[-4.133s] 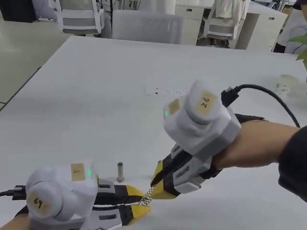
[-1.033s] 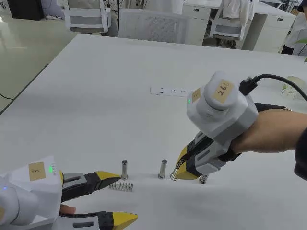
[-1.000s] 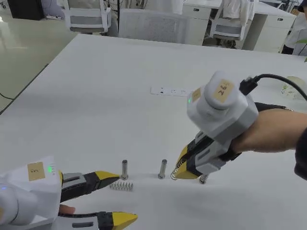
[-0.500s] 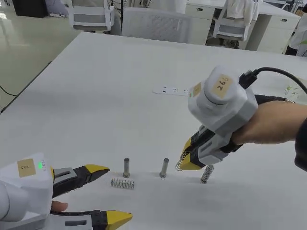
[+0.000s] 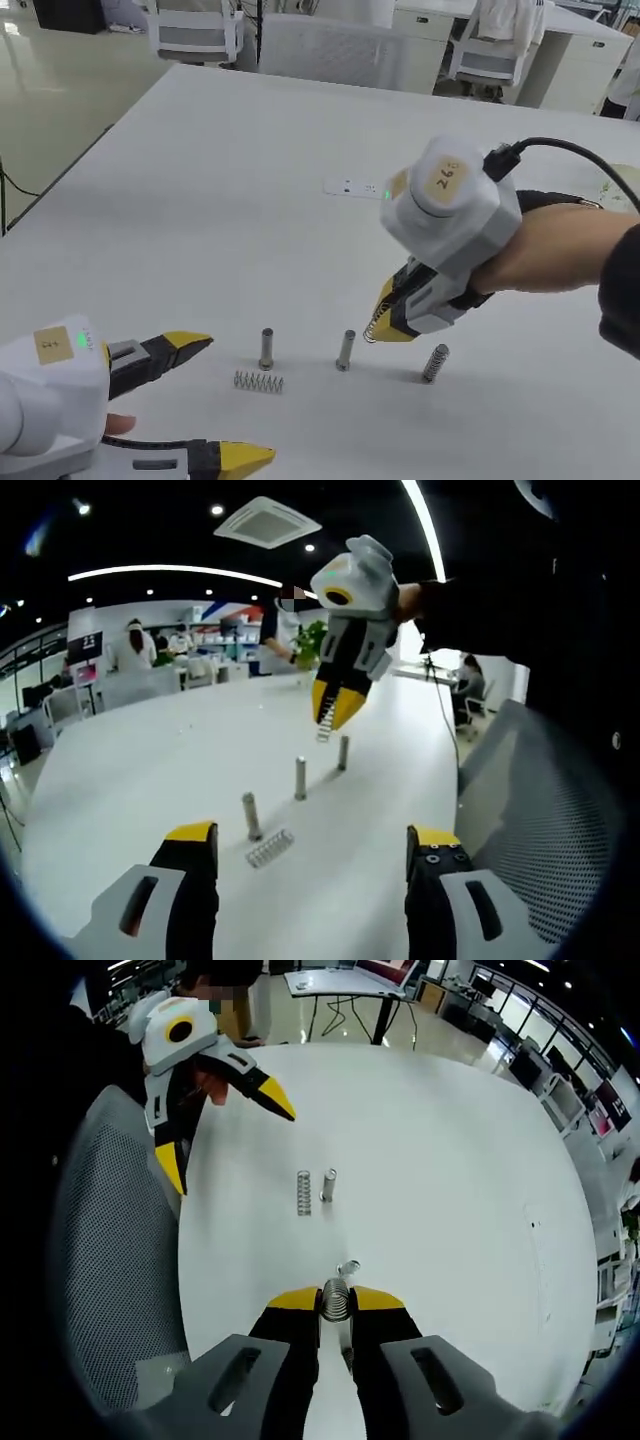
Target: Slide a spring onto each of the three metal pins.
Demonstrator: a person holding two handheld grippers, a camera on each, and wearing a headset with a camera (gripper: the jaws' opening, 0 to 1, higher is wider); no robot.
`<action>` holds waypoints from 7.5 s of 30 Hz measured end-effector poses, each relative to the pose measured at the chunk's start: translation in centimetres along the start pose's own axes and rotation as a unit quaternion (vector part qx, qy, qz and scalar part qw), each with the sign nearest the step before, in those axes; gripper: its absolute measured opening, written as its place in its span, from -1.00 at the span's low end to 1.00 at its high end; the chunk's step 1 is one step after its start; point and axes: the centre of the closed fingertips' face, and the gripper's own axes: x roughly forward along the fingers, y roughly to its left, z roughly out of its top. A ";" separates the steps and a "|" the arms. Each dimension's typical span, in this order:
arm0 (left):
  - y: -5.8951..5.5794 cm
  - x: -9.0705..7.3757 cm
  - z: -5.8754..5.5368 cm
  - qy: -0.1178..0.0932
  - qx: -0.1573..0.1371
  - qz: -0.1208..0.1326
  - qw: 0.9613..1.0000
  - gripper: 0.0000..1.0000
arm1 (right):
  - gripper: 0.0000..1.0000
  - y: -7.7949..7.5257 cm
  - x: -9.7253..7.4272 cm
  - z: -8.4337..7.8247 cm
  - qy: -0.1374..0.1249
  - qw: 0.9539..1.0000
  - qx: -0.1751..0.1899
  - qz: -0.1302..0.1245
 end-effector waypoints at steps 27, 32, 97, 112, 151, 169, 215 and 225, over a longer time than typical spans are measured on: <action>0.6 -0.7 0.2 -0.020 0.022 0.010 1.000 0.54 | -0.83 -1.1 3.0 0.6 0.033 0.999 -0.027 0.013; 0.2 -0.9 0.4 -0.030 0.026 0.005 0.999 0.50 | -0.83 -1.1 3.4 0.4 0.039 0.999 -0.028 0.016; 0.0 -0.9 -0.1 -0.020 0.012 0.002 1.000 0.48 | -0.65 -0.1 8.1 -1.8 0.056 0.998 0.002 0.041; -0.3 -1.0 -0.2 -0.016 0.012 0.001 1.000 0.49 | -0.43 -0.1 7.3 -0.3 0.013 0.999 0.015 0.034; -0.3 -1.5 -0.9 -0.007 0.012 0.005 1.000 0.41 | -0.72 3.7 10.4 4.8 -0.022 0.998 0.019 0.054; -0.1 -1.7 -1.2 -0.004 0.007 0.008 1.000 0.38 | -0.80 3.9 12.3 4.8 -0.012 0.999 0.014 0.049; -2.1 -0.2 -0.5 -0.004 0.032 -0.037 0.999 -0.32 | -0.84 9.0 4.0 5.1 -0.004 0.991 -0.091 0.101; -3.2 -0.1 -0.4 -0.005 0.046 -0.064 0.997 -0.70 | -0.84 10.4 3.6 5.2 -0.005 0.984 -0.122 0.126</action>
